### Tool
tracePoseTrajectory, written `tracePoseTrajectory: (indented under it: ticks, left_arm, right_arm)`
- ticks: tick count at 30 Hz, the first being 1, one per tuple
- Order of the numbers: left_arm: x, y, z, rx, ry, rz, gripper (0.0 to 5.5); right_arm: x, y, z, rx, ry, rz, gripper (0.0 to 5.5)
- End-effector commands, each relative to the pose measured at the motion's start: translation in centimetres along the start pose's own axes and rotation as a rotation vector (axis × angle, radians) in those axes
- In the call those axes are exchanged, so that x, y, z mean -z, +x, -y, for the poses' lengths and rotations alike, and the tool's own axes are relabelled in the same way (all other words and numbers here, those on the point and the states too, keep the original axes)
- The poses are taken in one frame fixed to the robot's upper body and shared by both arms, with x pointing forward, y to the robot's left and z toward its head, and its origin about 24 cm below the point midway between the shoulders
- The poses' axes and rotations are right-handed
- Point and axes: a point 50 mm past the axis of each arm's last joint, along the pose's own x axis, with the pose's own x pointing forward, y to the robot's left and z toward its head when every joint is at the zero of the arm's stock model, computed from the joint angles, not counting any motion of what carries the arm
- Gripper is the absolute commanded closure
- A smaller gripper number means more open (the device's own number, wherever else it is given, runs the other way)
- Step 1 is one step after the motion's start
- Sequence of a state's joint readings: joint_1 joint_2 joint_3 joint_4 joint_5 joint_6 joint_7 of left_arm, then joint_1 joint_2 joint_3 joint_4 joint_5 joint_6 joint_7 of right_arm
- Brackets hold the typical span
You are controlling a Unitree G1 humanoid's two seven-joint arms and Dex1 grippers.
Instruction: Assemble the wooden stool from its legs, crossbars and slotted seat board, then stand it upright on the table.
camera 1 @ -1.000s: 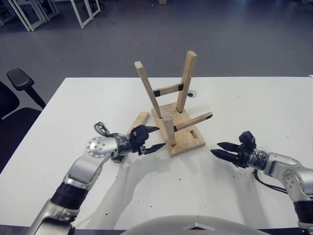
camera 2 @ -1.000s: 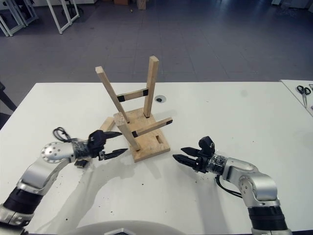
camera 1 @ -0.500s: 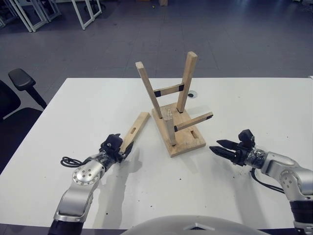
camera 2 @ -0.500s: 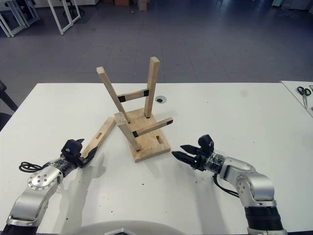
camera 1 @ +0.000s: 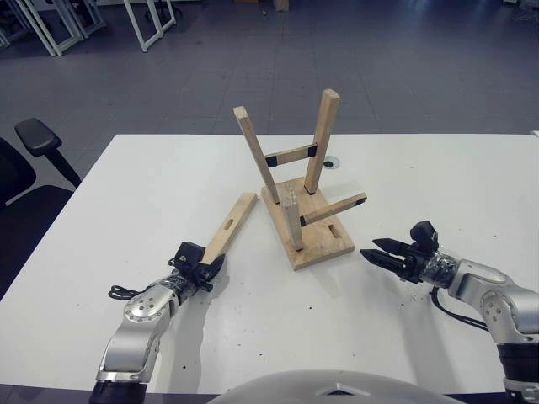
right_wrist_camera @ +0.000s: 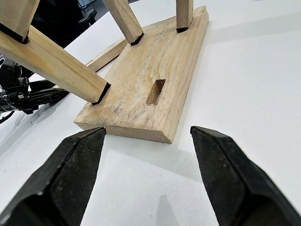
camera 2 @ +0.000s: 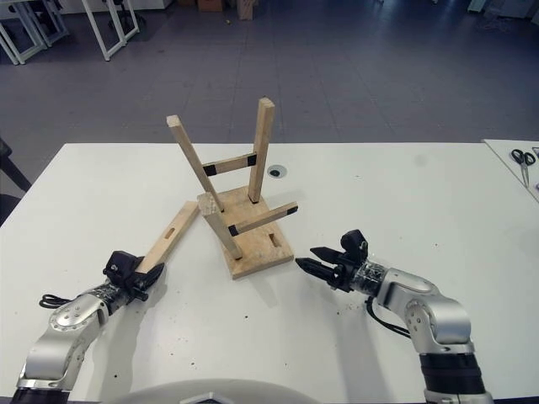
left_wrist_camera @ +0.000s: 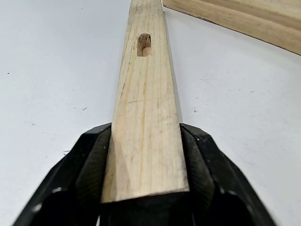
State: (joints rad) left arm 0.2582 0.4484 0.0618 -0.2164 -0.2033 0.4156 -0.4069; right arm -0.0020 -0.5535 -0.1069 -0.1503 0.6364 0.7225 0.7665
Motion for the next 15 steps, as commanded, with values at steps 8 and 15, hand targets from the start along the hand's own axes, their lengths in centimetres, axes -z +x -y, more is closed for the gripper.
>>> tracePoseTrajectory:
  ticks: [8, 15]
  left_arm:
    - [-13.5, -0.3, 0.3, 0.098, -0.129, 0.728, 3.46]
    - [-19.4, -1.3, 0.8, 0.182, -0.086, 0.886, 3.46]
  right_arm:
    - [-9.1, -0.6, -0.2, -0.021, 0.141, 0.505, 0.92]
    - [-13.7, -0.4, -4.9, -0.268, 0.143, 0.603, 0.65]
